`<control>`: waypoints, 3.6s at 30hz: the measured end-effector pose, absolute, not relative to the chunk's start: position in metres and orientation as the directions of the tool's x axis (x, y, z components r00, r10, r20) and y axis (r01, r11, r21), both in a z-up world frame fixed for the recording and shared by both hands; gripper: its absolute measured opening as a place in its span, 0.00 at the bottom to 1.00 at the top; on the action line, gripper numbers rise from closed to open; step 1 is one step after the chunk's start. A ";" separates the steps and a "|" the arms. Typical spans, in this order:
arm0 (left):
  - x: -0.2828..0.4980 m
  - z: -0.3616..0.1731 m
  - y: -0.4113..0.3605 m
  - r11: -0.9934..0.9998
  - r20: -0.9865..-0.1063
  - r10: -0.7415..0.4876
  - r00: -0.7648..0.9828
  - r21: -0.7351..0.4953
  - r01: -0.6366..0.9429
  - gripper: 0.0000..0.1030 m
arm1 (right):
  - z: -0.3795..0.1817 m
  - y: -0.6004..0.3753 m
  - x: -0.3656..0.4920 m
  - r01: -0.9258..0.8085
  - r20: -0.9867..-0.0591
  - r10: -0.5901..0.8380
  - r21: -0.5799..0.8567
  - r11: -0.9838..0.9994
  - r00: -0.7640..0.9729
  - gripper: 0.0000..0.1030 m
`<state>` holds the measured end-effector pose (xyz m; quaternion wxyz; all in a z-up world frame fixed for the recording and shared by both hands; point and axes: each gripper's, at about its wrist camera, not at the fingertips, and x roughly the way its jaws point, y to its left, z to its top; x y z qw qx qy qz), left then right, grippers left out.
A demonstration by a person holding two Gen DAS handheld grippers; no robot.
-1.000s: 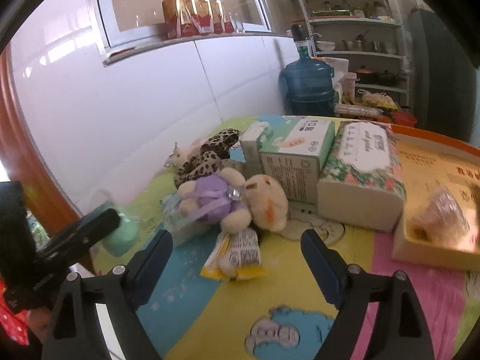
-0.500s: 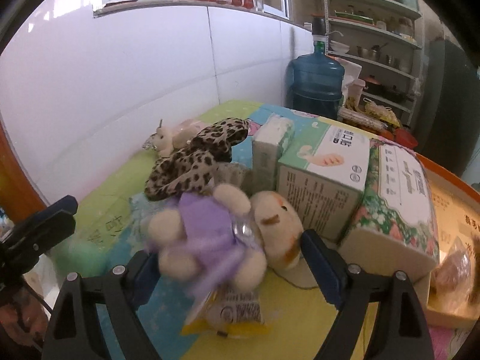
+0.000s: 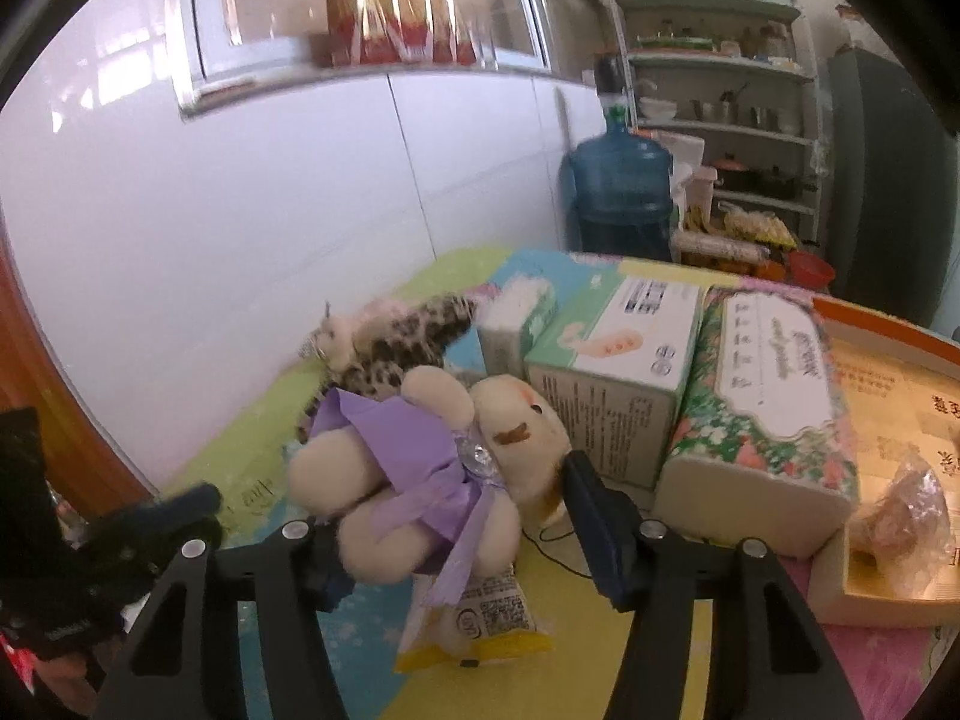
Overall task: Organize soft objects
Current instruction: 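Grasp the bagged green ball with the left gripper while the right grasps the teddy bear, then carry the green ball and purple-dressed teddy bear toward the tray with both grippers, then lower the green ball and teddy bear into the tray and open both grippers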
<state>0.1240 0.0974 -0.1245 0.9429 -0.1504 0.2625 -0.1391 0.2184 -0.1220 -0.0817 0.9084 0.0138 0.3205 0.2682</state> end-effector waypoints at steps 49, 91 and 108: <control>0.115 -0.092 -0.003 0.913 -0.441 -0.404 0.801 -0.250 0.323 0.44 | -0.063 -0.224 0.143 -0.383 -0.474 0.477 0.286 0.879 0.740 0.59; 0.214 -0.057 -0.235 0.815 -0.482 -0.560 0.674 -0.176 0.552 0.44 | -0.074 -0.441 0.154 -0.049 -0.474 0.170 0.258 0.965 0.864 0.59; 0.272 -0.066 -0.299 0.832 -0.551 -0.520 0.652 -0.153 0.534 0.44 | -0.070 -0.478 0.198 0.010 -0.540 0.083 0.167 0.986 0.837 0.59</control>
